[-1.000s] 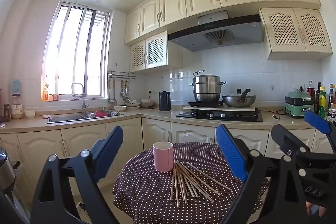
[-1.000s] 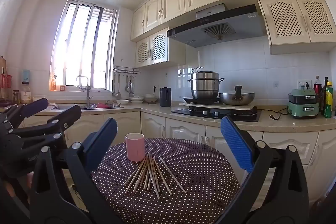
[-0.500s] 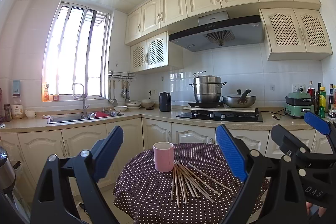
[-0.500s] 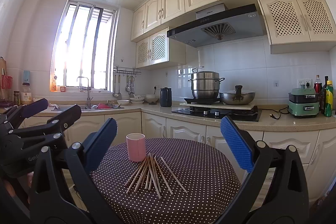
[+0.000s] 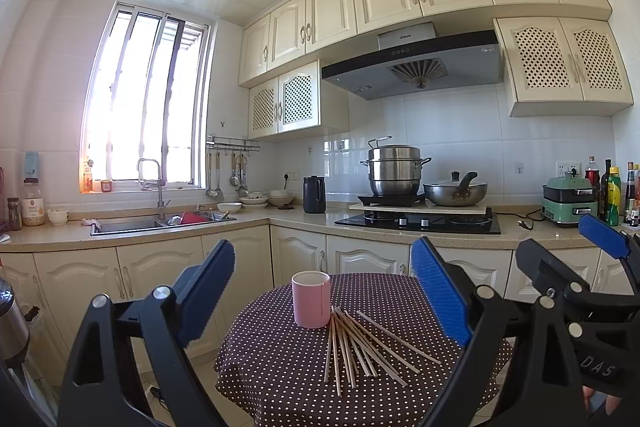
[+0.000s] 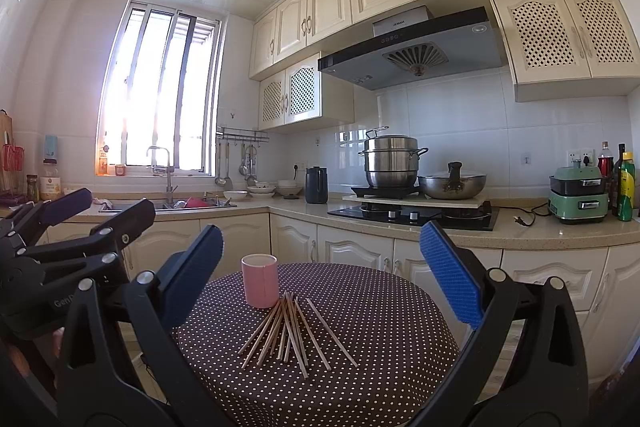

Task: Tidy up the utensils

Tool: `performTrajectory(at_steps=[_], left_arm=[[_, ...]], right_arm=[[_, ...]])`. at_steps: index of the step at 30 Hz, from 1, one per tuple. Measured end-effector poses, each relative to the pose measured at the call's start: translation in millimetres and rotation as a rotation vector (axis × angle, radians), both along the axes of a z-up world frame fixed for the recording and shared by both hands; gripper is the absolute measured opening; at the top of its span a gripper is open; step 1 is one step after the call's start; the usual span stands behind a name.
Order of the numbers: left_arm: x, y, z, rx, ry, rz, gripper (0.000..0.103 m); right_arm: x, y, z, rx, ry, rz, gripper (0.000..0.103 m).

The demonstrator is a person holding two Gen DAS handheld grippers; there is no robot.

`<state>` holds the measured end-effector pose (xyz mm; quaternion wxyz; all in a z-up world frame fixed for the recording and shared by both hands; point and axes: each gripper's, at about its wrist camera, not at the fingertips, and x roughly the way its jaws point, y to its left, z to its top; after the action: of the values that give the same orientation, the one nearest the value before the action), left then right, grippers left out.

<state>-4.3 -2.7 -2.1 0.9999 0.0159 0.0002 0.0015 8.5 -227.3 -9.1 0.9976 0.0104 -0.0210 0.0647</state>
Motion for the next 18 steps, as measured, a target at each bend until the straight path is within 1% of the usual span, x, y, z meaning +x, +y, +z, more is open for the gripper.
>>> performTrajectory(at_steps=[18], left_arm=[[-0.2, 0.1, 4.3, -0.002, 0.001, 0.001, 0.089]], right_arm=[[0.1, 0.7, 3.6, 0.002, 0.003, 0.001, 0.097]])
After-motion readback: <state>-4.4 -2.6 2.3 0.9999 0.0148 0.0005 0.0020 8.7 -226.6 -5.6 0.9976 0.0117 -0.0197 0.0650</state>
